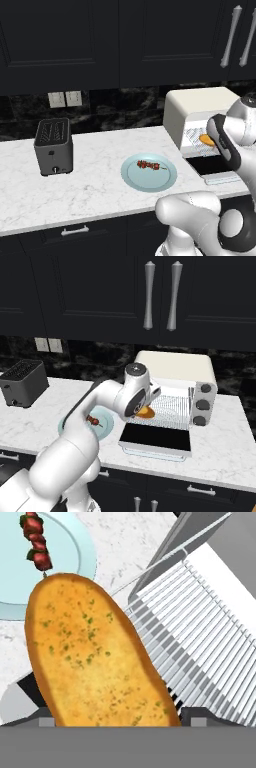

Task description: Pick up the kebab skewer and baguette bread, and place them inside the toaster oven. Close the toaster oven door and start by setting the timer.

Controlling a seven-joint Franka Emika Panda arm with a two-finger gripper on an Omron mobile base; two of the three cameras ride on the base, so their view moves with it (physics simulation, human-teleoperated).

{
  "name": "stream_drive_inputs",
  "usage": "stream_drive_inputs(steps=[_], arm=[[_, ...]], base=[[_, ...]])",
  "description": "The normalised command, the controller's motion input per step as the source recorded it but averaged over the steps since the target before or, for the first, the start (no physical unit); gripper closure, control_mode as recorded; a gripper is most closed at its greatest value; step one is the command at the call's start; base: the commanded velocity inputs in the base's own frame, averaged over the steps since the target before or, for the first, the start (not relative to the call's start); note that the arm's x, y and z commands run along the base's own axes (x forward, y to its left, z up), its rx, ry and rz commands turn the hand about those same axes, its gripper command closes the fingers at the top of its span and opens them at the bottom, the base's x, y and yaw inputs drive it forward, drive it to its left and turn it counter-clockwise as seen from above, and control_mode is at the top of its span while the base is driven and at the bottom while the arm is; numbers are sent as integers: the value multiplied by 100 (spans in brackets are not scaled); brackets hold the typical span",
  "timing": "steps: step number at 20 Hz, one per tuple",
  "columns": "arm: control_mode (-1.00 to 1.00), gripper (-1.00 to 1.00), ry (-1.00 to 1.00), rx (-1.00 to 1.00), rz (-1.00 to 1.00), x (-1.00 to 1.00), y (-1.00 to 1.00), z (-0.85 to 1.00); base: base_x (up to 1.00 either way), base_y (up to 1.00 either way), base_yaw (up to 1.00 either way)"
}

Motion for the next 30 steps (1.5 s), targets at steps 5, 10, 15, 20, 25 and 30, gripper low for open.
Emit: stream_drive_inputs(steps=[5,10,15,20,25,30], arm=[[-100,100,-7,7,0,4,0,-21],[-100,100,-7,3,0,25,-8,-19],[-100,100,-1,0,0,17,-12,-2],[-100,100,0,1,0,12,-14,-2],[-100,100,0,2,0,8,-1,-10],[-100,100,0,1,0,5,0,-14]], base=[[0,0,0],[0,0,0],[0,0,0],[0,0,0],[0,0,0],[0,0,0]])
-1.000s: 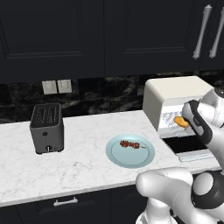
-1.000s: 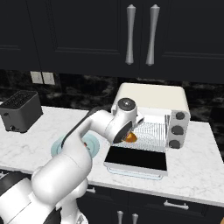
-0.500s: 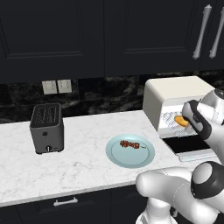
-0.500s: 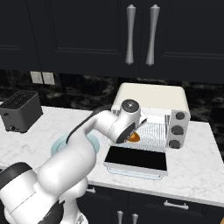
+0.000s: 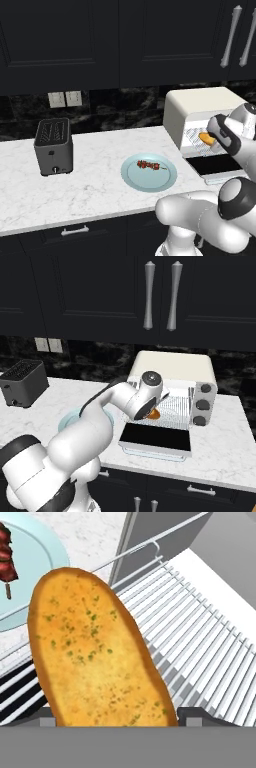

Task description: Pick up the kebab skewer and baguette bread, and place them inside the toaster oven. Close the toaster oven door and start by setting the timer.

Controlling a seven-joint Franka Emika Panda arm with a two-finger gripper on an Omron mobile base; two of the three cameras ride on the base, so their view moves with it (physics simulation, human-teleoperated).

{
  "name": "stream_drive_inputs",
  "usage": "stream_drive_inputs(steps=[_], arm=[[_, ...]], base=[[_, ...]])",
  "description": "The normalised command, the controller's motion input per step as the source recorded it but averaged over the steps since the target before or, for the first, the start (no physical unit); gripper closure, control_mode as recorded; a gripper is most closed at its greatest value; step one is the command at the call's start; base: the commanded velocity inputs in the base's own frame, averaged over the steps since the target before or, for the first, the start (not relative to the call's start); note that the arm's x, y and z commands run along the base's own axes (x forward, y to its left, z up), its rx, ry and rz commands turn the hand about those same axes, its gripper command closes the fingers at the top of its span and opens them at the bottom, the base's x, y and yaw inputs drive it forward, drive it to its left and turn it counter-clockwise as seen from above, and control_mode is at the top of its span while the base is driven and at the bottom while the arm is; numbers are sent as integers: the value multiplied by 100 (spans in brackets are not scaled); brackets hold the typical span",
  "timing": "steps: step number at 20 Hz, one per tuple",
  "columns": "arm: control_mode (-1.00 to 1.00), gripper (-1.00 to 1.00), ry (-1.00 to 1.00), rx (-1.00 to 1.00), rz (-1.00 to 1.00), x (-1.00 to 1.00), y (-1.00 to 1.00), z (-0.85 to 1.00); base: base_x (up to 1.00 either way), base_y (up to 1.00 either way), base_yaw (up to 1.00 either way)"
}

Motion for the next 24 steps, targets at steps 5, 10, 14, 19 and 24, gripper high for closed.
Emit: stream_drive_inputs(steps=[5,10,14,19,24], arm=[[-100,100,0,0,0,10,0,-14],[-100,100,0,0,0,0,0,-17],[-100,100,0,0,0,-11,0,-15],[-100,-100,0,0,0,-28,0,-17],[-100,-100,0,0,0,-9,0,-3]], base=[[0,0,0],[0,0,0],[0,0,0],[0,0,0],[0,0,0]])
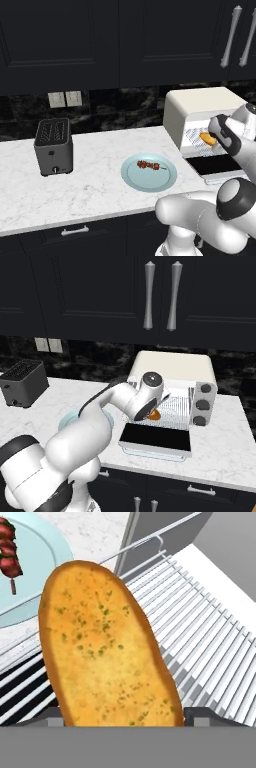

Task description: Pick up the kebab skewer and baguette bread, and place them inside the toaster oven. Close the toaster oven door and start by setting the timer.

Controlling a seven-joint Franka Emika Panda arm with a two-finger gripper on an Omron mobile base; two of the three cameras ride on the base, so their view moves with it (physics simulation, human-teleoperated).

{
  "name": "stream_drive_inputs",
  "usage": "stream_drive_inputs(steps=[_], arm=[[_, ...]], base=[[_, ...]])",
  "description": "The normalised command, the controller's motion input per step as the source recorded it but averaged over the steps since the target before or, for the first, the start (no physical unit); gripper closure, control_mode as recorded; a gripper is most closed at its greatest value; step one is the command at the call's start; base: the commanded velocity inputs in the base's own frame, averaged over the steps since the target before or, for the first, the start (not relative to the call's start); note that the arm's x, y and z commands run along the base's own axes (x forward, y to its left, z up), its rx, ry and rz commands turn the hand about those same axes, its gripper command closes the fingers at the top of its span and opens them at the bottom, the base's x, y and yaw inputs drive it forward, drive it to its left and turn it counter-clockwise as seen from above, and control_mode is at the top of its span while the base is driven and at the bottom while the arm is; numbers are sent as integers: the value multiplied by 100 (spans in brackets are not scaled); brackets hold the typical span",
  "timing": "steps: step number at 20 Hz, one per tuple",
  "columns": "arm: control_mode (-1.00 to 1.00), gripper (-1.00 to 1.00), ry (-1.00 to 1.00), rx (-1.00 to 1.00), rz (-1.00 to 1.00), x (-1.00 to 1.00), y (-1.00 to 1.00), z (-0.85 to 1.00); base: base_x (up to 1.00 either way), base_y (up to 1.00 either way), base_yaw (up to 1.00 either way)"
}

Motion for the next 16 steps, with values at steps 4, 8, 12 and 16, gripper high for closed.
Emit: stream_drive_inputs(steps=[4,8,12,16], arm=[[-100,-100,0,0,0,-25,0,25],[-100,-100,0,0,0,-32,6,68],[-100,-100,0,1,0,-49,20,82],[-100,-100,1,9,-19,-100,81,42]], base=[[0,0,0],[0,0,0],[0,0,0],[0,0,0]])
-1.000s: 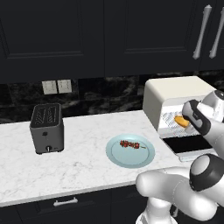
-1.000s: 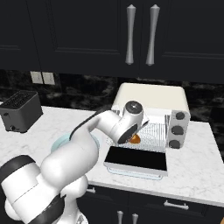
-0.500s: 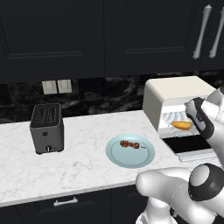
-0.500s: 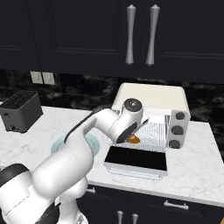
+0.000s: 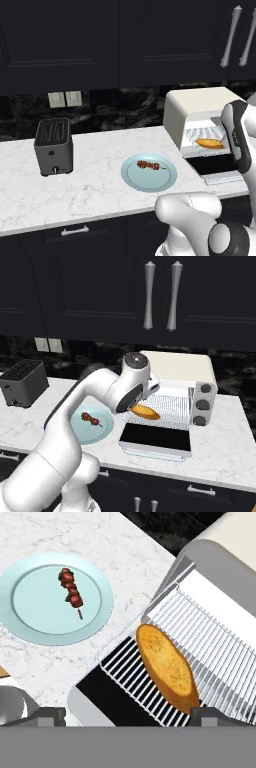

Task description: Pick up the kebab skewer and baguette bread, and place them inside the toaster oven. Close the toaster oven door and start by setting the timer.

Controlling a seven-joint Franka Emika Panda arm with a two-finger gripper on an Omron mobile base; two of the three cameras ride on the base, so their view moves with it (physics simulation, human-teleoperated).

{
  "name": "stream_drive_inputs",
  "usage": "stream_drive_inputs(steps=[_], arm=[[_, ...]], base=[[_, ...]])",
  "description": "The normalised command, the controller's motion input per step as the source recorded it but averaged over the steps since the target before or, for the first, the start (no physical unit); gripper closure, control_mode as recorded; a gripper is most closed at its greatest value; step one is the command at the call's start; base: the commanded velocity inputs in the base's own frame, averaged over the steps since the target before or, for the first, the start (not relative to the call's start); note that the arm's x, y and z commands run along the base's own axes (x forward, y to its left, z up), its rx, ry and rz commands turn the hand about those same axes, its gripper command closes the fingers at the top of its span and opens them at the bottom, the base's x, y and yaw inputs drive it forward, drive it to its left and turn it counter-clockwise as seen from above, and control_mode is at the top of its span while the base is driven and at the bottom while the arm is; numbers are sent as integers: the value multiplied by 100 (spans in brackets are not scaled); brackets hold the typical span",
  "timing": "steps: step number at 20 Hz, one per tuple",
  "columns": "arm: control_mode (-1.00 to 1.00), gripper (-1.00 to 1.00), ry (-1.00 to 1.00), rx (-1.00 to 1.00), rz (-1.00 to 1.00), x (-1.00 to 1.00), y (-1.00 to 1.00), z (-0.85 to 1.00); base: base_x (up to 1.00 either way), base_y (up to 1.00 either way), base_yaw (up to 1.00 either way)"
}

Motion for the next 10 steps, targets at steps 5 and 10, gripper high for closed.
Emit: stream_drive_inputs(steps=[5,10], arm=[[-100,-100,0,2,-11,-69,100,12],[-100,-100,5,-6,4,-6,100,1]], base=[[0,0,0],[0,0,0]])
